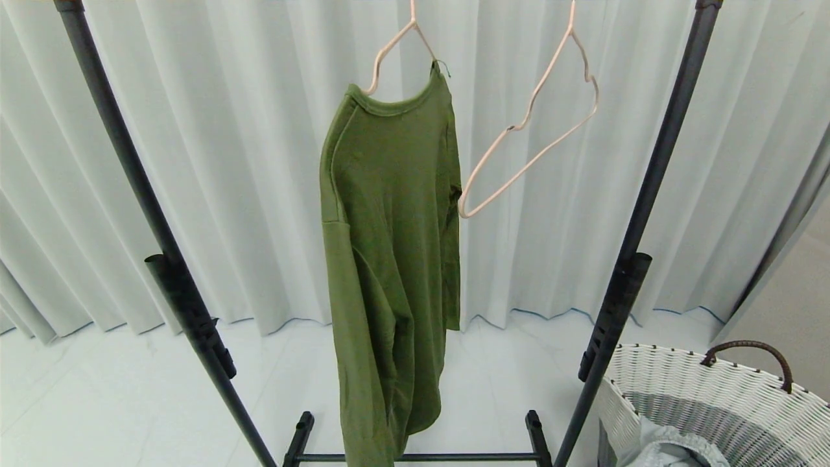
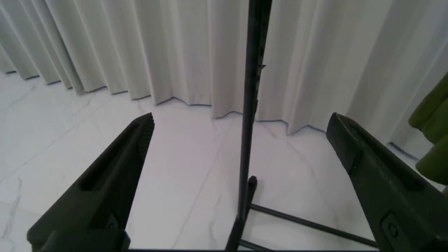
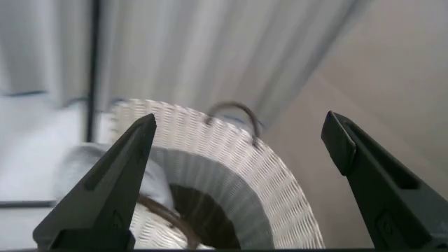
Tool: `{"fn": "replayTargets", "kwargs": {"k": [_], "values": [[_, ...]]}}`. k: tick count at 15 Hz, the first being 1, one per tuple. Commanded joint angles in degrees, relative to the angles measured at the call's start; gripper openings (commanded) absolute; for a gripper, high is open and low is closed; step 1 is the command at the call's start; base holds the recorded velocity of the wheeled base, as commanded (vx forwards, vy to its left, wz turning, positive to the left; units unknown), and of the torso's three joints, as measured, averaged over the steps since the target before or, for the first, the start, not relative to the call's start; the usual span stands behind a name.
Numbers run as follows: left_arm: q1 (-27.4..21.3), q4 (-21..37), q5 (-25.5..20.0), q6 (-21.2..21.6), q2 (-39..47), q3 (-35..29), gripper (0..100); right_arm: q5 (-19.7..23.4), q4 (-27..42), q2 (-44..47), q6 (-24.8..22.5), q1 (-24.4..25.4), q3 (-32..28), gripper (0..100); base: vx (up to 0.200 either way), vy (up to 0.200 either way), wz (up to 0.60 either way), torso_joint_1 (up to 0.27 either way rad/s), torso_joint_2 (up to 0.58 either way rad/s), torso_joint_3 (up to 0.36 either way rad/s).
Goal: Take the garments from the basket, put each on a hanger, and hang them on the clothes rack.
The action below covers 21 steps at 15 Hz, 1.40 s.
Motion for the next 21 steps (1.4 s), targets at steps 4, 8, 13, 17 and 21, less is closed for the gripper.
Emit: {"fn": "replayTargets", "kwargs": {"k": [4,8,13,17,21], "values": [[-0.01,-0.02,-0.01,2.44,0.09,-0.02,100,3.0,13.48,26.78,-4.16,0.21,-14.52,100,0.0,0.0,0.0,0.0,0.0,0.0],[-0.01,-0.02,0.08,2.44,0.09,-0.02,100,3.26,10.14,44.8,-10.75,0.48,-9.86,100,0.0,0.0,0.0,0.0,0.0,0.0],[-0.01,-0.02,0.08,2.35,0.09,-0.02,100,4.5,-2.78,63.87,-13.92,3.2,-2.83,100,0.0,0.0,0.0,0.0,0.0,0.0],[-0.01,-0.02,0.08,2.26,0.09,-0.02,100,4.67,-15.35,78.72,-13.83,3.29,-2.57,100,0.0,0.0,0.0,0.0,0.0,0.0],[-0.01,-0.02,0.08,2.53,0.09,-0.11,100,4.5,-28.62,90.85,-13.21,3.29,-2.57,100,0.0,0.0,0.0,0.0,0.0,0.0]]}}
